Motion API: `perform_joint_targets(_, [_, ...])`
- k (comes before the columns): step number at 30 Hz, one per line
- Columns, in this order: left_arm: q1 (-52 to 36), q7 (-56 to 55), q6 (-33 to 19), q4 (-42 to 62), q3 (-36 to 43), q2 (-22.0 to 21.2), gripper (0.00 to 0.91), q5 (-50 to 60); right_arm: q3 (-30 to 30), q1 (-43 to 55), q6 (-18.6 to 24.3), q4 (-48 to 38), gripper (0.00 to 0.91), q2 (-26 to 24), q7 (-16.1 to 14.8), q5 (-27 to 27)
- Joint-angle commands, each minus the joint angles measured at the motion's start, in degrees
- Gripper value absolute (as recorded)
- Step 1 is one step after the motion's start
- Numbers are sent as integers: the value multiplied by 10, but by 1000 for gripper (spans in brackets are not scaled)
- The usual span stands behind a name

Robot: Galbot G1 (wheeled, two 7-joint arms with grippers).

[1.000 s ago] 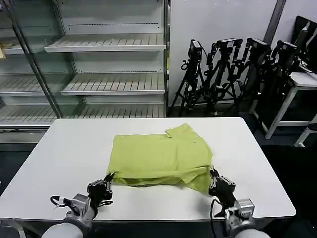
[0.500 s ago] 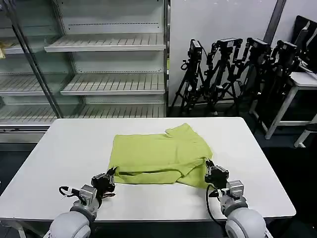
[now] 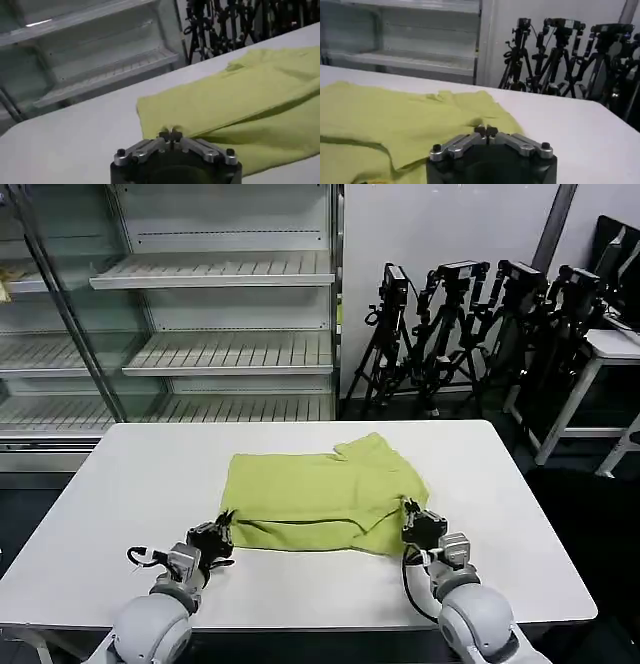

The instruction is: Fold and organize the clothes.

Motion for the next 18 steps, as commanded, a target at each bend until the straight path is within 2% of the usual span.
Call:
perform_joint_targets(1, [-13, -6, -2, 19, 5, -3, 191, 1, -6, 16, 3, -24, 272, 1, 1, -1])
perform_joint_targets(2, [-14, -6, -3, 21, 5, -3, 615, 1, -7, 17, 4, -27, 907, 3, 0, -4])
perform_joint_targets(3, [-14, -6, -2, 22, 5, -3, 846, 1, -8, 18, 4, -30, 907, 5, 0, -6])
perform_joint_targets(4, [-14, -5, -2, 23, 5, -3, 907, 1, -10, 18, 2, -32, 907, 6, -1, -8])
perform_joint_targets(10, [1, -2, 0, 20, -6, -9, 907, 2, -10, 9, 6, -34, 907, 16, -8, -27])
perform_joint_targets(15, [37, -2, -1, -1, -33, -15, 907, 0, 4, -21, 17, -2, 907, 21, -12, -40])
perform_joint_targets(18, [57, -2, -1, -13, -46, -18, 907, -5, 11, -36, 8, 12, 907, 19, -14, -43])
